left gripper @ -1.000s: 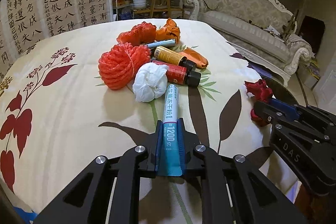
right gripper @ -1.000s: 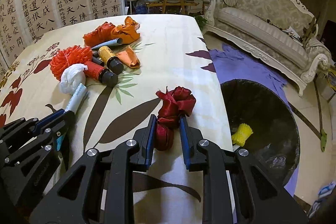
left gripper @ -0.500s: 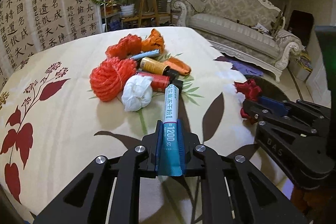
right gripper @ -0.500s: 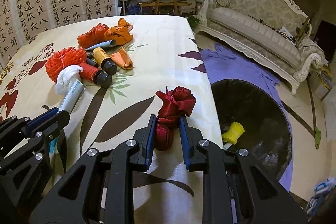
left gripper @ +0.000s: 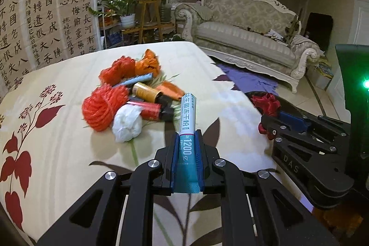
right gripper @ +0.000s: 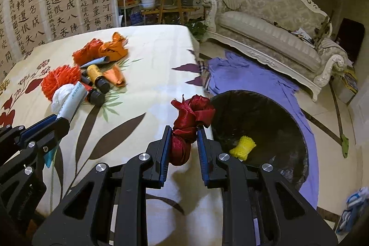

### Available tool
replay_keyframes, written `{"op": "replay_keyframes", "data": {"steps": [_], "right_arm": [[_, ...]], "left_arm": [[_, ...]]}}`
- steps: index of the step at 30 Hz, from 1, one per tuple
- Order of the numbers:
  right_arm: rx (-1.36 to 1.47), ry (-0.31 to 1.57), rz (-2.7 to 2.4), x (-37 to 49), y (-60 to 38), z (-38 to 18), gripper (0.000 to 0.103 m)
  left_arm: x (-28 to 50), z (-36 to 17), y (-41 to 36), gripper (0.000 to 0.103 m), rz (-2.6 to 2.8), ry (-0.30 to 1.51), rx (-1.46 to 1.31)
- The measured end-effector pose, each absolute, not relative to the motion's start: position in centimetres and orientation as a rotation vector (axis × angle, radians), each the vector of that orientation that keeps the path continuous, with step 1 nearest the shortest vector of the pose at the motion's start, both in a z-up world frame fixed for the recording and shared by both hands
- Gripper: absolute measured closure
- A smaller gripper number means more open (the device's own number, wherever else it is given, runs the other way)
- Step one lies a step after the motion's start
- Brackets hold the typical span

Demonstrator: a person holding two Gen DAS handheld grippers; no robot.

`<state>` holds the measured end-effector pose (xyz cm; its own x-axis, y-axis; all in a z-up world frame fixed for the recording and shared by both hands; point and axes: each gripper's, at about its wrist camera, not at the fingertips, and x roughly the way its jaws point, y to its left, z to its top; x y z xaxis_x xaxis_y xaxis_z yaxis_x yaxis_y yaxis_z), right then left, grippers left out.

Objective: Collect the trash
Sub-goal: 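Move both tools over the bin and open them to drop the tube and ribbon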

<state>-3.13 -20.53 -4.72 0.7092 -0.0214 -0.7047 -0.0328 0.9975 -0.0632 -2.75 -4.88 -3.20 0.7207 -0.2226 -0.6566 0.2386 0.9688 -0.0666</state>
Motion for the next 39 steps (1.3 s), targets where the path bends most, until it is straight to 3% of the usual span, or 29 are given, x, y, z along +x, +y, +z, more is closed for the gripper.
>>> {"op": "replay_keyframes", "data": {"steps": [39], "right_arm": [[0.108, 0.688, -0.207, -1.0, -35.8, -5.6, 0.081]], "left_arm": [[4.4, -3.7, -20.0, 0.088, -0.426, 0.673, 0.182]]}}
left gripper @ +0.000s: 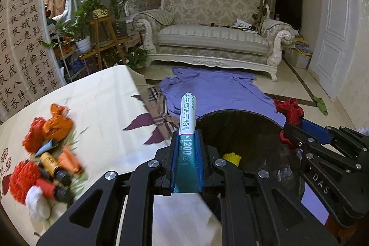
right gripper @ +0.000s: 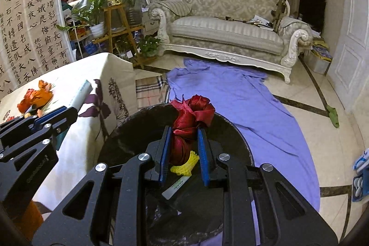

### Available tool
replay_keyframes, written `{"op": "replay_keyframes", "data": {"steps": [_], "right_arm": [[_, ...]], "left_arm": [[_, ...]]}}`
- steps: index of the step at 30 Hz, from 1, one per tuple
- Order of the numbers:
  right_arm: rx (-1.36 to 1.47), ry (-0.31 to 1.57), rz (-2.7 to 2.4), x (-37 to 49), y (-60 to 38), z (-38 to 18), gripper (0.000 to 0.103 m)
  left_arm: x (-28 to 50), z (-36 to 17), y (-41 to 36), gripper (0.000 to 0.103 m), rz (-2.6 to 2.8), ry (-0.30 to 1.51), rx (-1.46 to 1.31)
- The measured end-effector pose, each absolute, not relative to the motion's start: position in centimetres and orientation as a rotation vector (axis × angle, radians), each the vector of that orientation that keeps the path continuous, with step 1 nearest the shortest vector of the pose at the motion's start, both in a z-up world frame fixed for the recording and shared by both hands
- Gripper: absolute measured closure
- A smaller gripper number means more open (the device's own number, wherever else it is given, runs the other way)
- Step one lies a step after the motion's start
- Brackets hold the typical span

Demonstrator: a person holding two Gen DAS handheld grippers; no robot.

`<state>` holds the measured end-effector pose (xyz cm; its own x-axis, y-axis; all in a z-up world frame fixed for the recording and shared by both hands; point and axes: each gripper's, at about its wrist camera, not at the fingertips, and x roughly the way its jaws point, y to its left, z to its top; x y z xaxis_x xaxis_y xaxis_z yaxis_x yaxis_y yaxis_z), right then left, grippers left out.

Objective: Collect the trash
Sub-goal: 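Move both tools over the bin and open them to drop the tube and ribbon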

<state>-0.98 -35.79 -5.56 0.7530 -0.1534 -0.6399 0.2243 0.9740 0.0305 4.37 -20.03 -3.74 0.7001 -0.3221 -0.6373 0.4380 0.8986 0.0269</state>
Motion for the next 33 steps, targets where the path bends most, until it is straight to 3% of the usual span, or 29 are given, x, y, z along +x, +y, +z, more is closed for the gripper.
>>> {"op": "replay_keyframes", "data": {"steps": [6, 8, 10, 19, 33], "right_arm": [[0.129, 0.687, -0.219, 0.0, -36.9, -6.0, 0.077], [0.125, 0.681, -0.231, 0.0, -37.0, -6.0, 0.064], [0.123, 0.67, -0.248, -0.2, -37.2, -5.8, 0.06], [0.133, 0.665, -0.258, -0.8, -37.4, -5.6, 0.057], [0.098, 0.675, -0.103, -0.6, -30.1, -4.3, 0.053]], "left_arm": [[5.4, -4.7, -21.4, 0.086, -0.437, 0.697, 0.216], [5.7, -5.0, -21.4, 0.078, -0.433, 0.704, 0.22], [5.8, -5.1, -21.3, 0.059, -0.426, 0.716, 0.215], [6.0, -4.5, -19.7, 0.038, -0.385, 0.719, 0.179], [3.5, -2.5, -11.2, 0.033, -0.231, 0.72, 0.134]]}}
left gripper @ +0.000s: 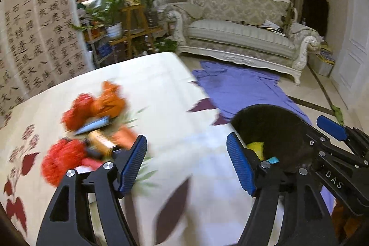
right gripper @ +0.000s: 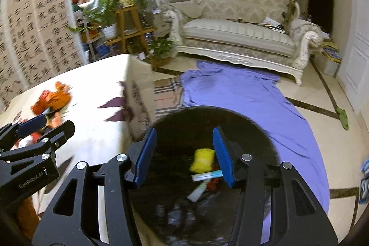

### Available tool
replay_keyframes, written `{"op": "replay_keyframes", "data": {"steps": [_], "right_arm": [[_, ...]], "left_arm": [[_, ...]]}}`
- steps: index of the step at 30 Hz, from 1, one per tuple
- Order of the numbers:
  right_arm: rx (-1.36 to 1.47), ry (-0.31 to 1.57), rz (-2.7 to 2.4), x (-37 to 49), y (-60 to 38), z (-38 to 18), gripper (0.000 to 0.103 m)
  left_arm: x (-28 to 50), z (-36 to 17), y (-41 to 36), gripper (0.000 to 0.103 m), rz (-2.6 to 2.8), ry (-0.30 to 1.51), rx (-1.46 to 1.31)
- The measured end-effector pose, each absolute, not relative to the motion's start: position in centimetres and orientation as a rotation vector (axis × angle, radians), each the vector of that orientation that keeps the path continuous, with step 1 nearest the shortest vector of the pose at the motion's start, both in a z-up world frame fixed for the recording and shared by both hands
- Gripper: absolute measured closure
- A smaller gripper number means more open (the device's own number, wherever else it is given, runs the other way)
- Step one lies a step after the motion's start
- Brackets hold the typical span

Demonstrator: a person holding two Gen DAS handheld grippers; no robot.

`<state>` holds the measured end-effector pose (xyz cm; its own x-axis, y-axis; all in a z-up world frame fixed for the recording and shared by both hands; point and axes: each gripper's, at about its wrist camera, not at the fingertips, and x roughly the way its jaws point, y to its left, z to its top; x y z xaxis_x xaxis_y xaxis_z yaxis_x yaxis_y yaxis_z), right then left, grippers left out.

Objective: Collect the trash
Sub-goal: 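Move both tools over the bin and open them to drop the tube and ribbon, then grasp the orange foam net with the left tool while the right tool grasps the white tissue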

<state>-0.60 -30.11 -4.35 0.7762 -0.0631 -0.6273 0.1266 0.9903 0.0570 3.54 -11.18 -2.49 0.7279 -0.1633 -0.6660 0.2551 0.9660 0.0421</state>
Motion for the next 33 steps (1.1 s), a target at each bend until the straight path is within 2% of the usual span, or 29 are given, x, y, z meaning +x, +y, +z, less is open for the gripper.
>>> {"op": "replay_keyframes", "data": {"steps": [33], "right_arm": [[-0.103, 0.719, 0.333, 0.2, -8.3, -3.4, 0.053]], "left_arm": [[1.2, -4.0, 11.8, 0.033, 0.182, 0.785, -0.046]]}}
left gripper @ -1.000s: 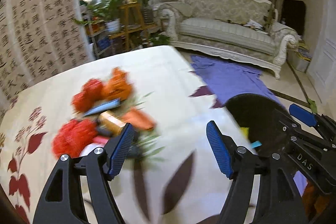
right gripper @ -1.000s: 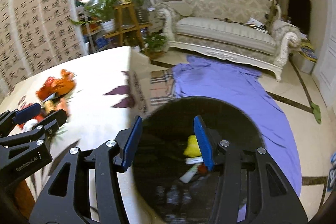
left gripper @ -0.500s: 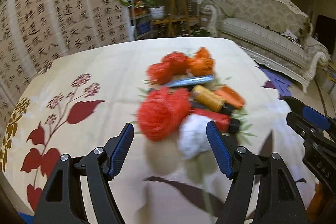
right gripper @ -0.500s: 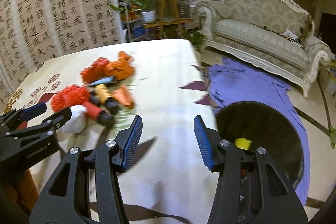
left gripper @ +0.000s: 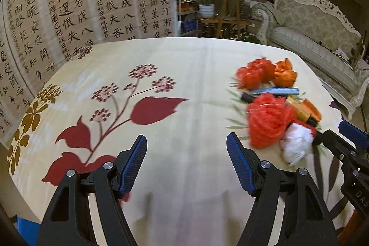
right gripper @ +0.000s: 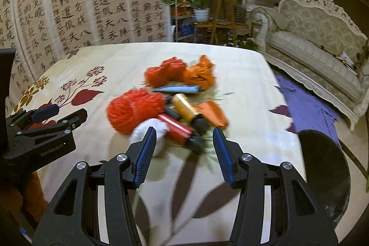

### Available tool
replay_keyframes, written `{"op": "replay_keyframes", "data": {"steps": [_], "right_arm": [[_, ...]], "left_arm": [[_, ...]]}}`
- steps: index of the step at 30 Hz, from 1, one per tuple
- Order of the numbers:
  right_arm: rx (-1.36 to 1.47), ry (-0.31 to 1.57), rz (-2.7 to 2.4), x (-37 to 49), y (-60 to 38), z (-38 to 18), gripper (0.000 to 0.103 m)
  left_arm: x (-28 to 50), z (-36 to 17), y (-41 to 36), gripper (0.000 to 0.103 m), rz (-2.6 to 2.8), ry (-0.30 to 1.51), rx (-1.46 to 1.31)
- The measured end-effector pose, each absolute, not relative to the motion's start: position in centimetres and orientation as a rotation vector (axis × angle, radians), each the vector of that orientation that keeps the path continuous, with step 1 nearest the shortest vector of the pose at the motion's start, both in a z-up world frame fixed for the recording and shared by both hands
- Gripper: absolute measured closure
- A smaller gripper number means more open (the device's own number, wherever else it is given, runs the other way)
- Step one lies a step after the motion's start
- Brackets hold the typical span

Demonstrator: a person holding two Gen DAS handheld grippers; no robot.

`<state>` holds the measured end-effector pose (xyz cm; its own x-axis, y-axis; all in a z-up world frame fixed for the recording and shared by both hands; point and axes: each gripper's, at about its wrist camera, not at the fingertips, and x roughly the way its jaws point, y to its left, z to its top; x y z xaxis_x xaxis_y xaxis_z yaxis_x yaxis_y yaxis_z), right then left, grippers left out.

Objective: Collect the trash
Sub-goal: 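Grasp the orange foam net with the left tool while the right tool grasps the white tissue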

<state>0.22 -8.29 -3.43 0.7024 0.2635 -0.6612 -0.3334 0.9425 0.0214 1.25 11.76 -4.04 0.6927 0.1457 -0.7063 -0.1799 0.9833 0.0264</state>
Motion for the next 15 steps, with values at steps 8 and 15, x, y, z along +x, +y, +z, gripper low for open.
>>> {"op": "replay_keyframes", "data": {"steps": [8, 15], "right_arm": [[-0.146, 0.773, 0.348, 1.0, -4.8, -5.1, 0.053], [-0.16, 0.807, 0.343, 1.2, -4.4, -6.2, 0.073]], "left_arm": [[0.9, -4.6, 14.0, 0.033, 0.173, 0.797, -0.071], [1.2, -4.9, 13.8, 0.033, 0.131, 0.801, -0.073]]}}
